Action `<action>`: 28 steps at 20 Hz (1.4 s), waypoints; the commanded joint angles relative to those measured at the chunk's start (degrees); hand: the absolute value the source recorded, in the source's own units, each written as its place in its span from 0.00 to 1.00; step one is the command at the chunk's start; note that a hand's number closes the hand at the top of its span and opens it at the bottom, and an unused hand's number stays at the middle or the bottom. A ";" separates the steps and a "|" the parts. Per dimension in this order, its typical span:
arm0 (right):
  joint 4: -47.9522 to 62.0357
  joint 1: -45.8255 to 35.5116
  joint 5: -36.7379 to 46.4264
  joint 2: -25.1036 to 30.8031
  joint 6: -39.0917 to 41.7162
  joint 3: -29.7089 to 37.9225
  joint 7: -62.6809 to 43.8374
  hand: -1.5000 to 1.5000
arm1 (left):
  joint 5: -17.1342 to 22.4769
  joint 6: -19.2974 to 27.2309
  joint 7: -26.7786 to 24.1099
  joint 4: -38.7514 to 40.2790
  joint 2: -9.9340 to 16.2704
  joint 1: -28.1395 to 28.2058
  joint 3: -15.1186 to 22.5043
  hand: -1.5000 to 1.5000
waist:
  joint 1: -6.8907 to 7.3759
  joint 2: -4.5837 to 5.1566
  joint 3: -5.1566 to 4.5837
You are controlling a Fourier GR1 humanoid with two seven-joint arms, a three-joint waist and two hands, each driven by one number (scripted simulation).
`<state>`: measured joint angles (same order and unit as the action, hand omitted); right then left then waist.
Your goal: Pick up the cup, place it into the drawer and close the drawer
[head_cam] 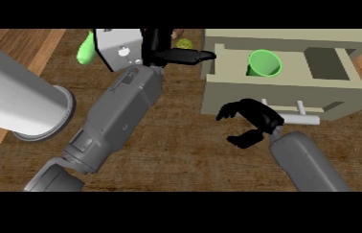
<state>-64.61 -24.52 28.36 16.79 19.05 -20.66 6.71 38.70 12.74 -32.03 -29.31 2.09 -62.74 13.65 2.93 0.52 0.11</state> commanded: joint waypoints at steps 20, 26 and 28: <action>36.81 -29.77 -5.77 7.23 -8.75 20.89 13.02 1.00 | 0.59 -10.58 3.09 -12.66 8.84 13.71 1.63 0.00 | 8.36 2.03 0.13; 35.07 -29.80 -7.28 9.91 -6.33 21.71 13.67 1.00 | 0.48 -11.29 4.03 -13.53 9.34 14.43 2.13 0.00 | 9.19 2.24 0.12; 34.56 -28.97 -8.11 10.39 -5.46 22.12 14.46 1.00 | 1.01 -12.64 4.39 -14.61 9.20 14.66 2.24 0.00 | 9.41 2.11 0.15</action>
<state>-32.35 -43.78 19.65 20.49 19.45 -3.03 25.30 39.39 1.27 -28.25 -42.78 11.24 -48.46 15.60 10.07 1.83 0.97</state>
